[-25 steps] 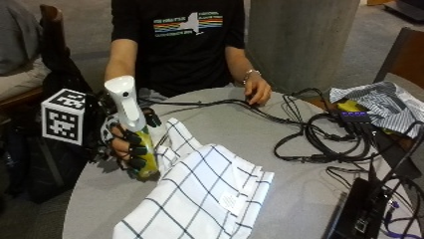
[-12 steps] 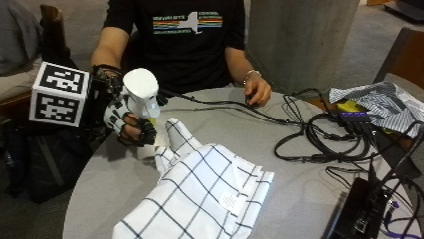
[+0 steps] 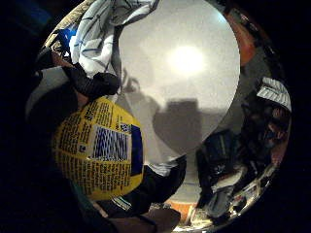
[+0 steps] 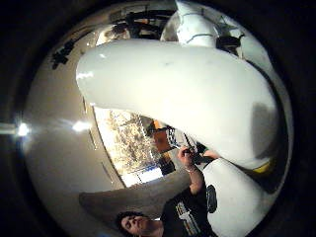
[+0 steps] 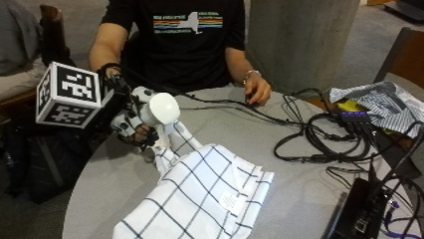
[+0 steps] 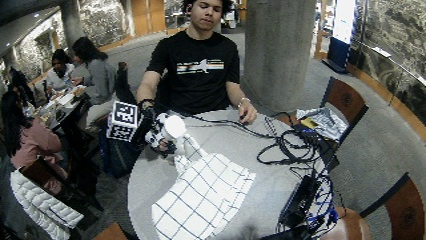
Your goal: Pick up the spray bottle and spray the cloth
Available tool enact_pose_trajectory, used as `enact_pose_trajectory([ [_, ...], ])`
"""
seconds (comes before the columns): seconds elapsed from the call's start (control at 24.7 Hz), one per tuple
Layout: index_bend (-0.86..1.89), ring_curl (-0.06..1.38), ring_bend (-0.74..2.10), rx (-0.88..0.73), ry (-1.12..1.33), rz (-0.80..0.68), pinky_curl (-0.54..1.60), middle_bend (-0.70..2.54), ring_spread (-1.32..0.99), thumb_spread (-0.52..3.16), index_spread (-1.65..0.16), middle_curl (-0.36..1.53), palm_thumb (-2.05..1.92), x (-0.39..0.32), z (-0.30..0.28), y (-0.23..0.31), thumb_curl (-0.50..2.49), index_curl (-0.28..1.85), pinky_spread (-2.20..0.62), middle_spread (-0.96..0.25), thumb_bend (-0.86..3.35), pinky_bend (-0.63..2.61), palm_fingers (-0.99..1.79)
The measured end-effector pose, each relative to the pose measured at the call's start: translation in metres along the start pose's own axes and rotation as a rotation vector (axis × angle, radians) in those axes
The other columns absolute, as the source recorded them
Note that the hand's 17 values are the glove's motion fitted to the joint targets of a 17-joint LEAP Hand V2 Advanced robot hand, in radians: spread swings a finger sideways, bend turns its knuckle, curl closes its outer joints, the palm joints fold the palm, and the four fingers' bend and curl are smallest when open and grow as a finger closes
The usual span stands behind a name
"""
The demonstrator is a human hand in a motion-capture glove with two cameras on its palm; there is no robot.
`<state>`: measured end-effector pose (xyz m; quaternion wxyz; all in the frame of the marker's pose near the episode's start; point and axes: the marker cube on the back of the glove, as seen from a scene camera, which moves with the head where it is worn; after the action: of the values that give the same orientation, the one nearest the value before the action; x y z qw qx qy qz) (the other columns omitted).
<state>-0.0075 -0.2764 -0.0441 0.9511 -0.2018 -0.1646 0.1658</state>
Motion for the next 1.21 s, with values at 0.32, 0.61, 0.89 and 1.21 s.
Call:
enact_pose_trajectory([
  [0.32, 0.16, 0.37, 0.39, -0.044, 0.021, 0.063, 0.34, 0.31, -0.01, 0.67, -0.15, 0.46, 0.94, 0.003, 0.004, 0.0, 0.59, 0.4, 0.13, -0.03, -0.03, 0.35, 1.14],
  [0.61, 0.15, 0.38, 0.4, 0.032, 0.001, -0.022, 0.35, 0.31, 0.0, 0.71, -0.15, 0.47, 0.92, -0.004, 0.007, 0.01, 0.59, 0.4, 0.13, -0.03, -0.03, 0.35, 1.14],
  [0.89, 0.16, 0.38, 0.4, 0.29, -0.209, -0.457, 0.35, 0.31, 0.0, 0.71, -0.14, 0.47, 0.93, -0.069, 0.032, 0.057, 0.6, 0.41, 0.13, -0.03, -0.03, 0.34, 1.14],
  [1.21, 0.17, 0.37, 0.35, 0.165, -0.479, -0.89, 0.35, 0.29, -0.01, 0.71, -0.15, 0.47, 0.94, -0.128, 0.14, 0.084, 0.6, 0.43, 0.12, -0.04, -0.03, 0.3, 1.09],
])
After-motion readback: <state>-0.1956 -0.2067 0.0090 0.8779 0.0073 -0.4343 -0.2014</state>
